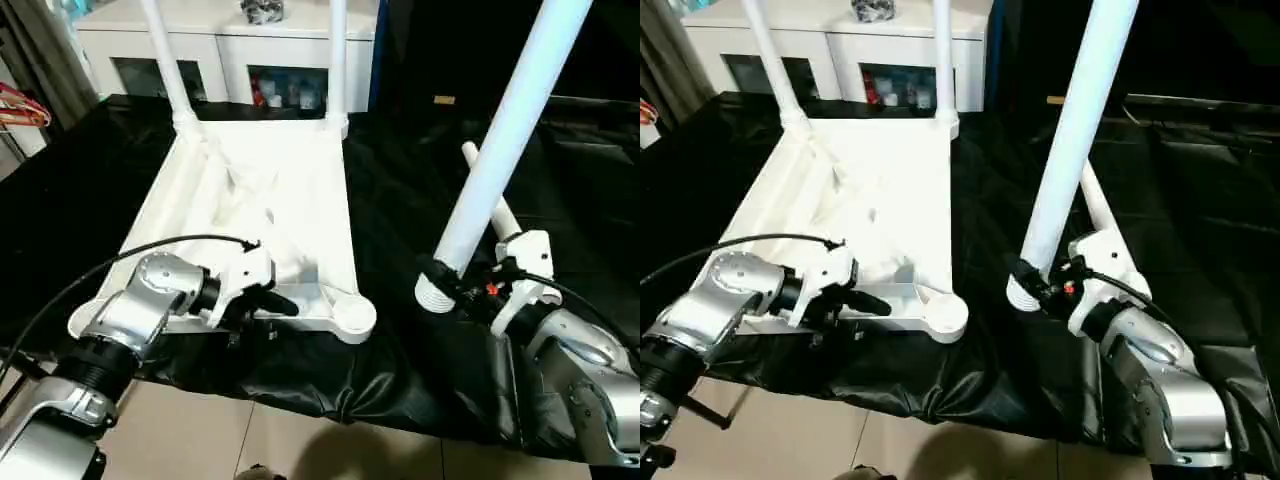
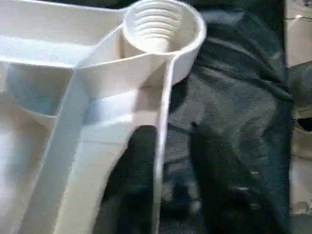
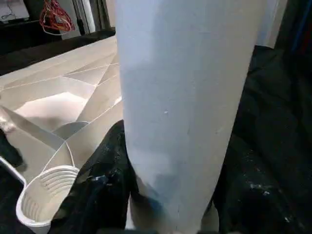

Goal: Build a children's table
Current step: Insert table leg to table base

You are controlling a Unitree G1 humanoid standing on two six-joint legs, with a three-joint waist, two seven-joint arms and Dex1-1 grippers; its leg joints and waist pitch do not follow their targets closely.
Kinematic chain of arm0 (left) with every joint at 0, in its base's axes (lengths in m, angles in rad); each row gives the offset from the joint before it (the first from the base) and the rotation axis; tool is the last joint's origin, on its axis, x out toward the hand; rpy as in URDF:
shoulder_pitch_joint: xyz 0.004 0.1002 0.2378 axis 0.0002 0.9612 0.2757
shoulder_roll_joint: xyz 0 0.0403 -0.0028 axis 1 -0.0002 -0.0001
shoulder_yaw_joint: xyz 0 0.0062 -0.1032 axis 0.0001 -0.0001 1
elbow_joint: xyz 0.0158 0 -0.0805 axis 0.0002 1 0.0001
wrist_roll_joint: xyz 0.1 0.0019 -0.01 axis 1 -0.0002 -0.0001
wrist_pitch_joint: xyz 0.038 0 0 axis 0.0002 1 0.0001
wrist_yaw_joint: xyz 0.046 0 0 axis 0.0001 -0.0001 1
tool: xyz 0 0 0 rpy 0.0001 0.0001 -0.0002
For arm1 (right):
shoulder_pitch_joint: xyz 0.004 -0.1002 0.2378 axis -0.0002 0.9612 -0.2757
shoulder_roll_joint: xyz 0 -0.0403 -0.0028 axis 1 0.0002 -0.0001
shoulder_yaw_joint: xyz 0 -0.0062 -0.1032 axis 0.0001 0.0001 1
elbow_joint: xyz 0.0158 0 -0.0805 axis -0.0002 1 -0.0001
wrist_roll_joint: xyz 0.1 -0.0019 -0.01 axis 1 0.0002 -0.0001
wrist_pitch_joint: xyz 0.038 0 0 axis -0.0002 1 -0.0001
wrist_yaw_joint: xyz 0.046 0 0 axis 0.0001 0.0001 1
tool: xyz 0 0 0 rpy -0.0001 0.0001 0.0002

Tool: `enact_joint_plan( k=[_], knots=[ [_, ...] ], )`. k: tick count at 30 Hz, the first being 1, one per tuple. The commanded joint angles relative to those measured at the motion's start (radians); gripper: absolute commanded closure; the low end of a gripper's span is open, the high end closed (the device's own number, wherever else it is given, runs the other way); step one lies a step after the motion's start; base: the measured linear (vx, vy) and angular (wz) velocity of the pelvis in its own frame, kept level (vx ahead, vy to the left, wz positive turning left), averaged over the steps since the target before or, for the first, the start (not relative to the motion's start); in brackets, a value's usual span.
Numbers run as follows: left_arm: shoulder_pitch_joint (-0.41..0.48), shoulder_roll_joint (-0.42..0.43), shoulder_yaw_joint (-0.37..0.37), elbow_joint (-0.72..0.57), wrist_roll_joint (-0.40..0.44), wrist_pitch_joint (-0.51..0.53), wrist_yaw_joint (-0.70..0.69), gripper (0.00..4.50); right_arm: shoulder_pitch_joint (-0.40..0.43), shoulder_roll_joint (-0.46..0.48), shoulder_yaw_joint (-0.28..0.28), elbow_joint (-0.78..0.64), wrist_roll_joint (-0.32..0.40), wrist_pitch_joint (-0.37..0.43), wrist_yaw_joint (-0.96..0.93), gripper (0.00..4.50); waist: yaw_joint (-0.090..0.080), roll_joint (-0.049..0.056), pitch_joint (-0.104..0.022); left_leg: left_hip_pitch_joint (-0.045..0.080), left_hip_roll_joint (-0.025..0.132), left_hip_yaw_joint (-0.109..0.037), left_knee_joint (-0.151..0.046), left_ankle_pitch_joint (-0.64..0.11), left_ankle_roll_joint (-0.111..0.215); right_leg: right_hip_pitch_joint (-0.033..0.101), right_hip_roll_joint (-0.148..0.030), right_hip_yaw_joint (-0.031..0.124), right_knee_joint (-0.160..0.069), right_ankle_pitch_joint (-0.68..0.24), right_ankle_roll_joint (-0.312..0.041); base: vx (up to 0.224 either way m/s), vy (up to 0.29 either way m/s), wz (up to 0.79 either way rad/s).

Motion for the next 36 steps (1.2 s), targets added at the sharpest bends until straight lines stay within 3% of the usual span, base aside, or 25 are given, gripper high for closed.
enact_joint_plan(
  k=[1, 4, 5, 11, 16, 20, 30, 36],
  knots=[
    [-0.022, -0.004, -0.011, 0.038, 0.030, -0.036, 0.008, 3.43, -0.010, -0.006, 0.004, -0.022, 0.013, 0.013, 0.007, 2.62, 0.002, -0.005, -0.066, 0.020, 0.074, -0.029, -0.073, -0.186, 0.019, 0.048, -0.095, 0.050, -0.070, -0.172, -0.216, 0.000, 0.000, 0.00],
    [-0.025, -0.010, -0.002, 0.060, 0.034, -0.048, 0.010, 3.57, -0.008, -0.006, 0.011, -0.026, 0.014, 0.017, 0.008, 2.62, 0.003, -0.008, -0.067, 0.018, 0.074, -0.028, -0.072, -0.163, 0.031, 0.049, -0.095, 0.049, -0.066, -0.138, -0.225, 0.000, 0.000, 0.00],
    [-0.025, -0.011, 0.000, 0.061, 0.032, -0.048, 0.009, 3.81, -0.008, -0.006, 0.011, -0.026, 0.014, 0.017, 0.009, 2.62, 0.004, -0.008, -0.067, 0.018, 0.074, -0.028, -0.071, -0.162, 0.032, 0.049, -0.096, 0.049, -0.066, -0.138, -0.226, 0.000, 0.000, 0.00],
    [-0.029, -0.030, 0.024, 0.059, -0.005, -0.028, -0.024, 4.34, -0.015, -0.007, 0.019, -0.022, 0.016, 0.020, 0.012, 2.62, 0.004, -0.007, -0.066, 0.019, 0.075, -0.028, -0.072, -0.176, 0.029, 0.049, -0.097, 0.048, -0.069, -0.172, -0.225, 0.000, 0.000, 0.00],
    [-0.029, -0.046, 0.028, 0.068, -0.014, -0.020, -0.043, 4.48, -0.016, -0.008, 0.026, -0.020, 0.018, 0.019, 0.016, 2.62, 0.002, -0.006, -0.068, 0.018, 0.075, -0.028, -0.070, -0.160, 0.035, 0.050, -0.097, 0.049, -0.065, -0.124, -0.236, 0.000, 0.000, 0.00],
    [-0.018, -0.057, 0.026, 0.054, -0.012, -0.002, -0.041, 4.50, -0.017, -0.006, 0.032, -0.019, 0.017, 0.019, 0.018, 2.62, 0.003, -0.007, -0.066, 0.018, 0.075, -0.028, -0.070, -0.168, 0.038, 0.050, -0.096, 0.048, -0.068, -0.149, -0.235, 0.000, 0.000, 0.00],
    [-0.007, -0.144, 0.024, 0.036, 0.068, 0.036, 0.173, 4.50, -0.096, 0.054, 0.065, 0.026, 0.026, 0.056, -0.010, 2.62, 0.002, -0.007, -0.063, 0.019, 0.077, -0.029, -0.071, -0.189, 0.026, 0.049, -0.098, 0.048, -0.073, -0.198, -0.232, 0.000, 0.000, 0.00],
    [-0.020, -0.224, 0.024, 0.009, 0.075, 0.117, 0.270, 4.50, -0.197, 0.080, 0.105, 0.156, -0.017, 0.041, -0.011, 2.62, 0.001, -0.017, -0.067, 0.017, 0.074, -0.027, -0.068, -0.161, 0.028, 0.048, -0.096, 0.048, -0.069, -0.189, -0.226, 0.000, 0.000, 0.00]
  ],
)
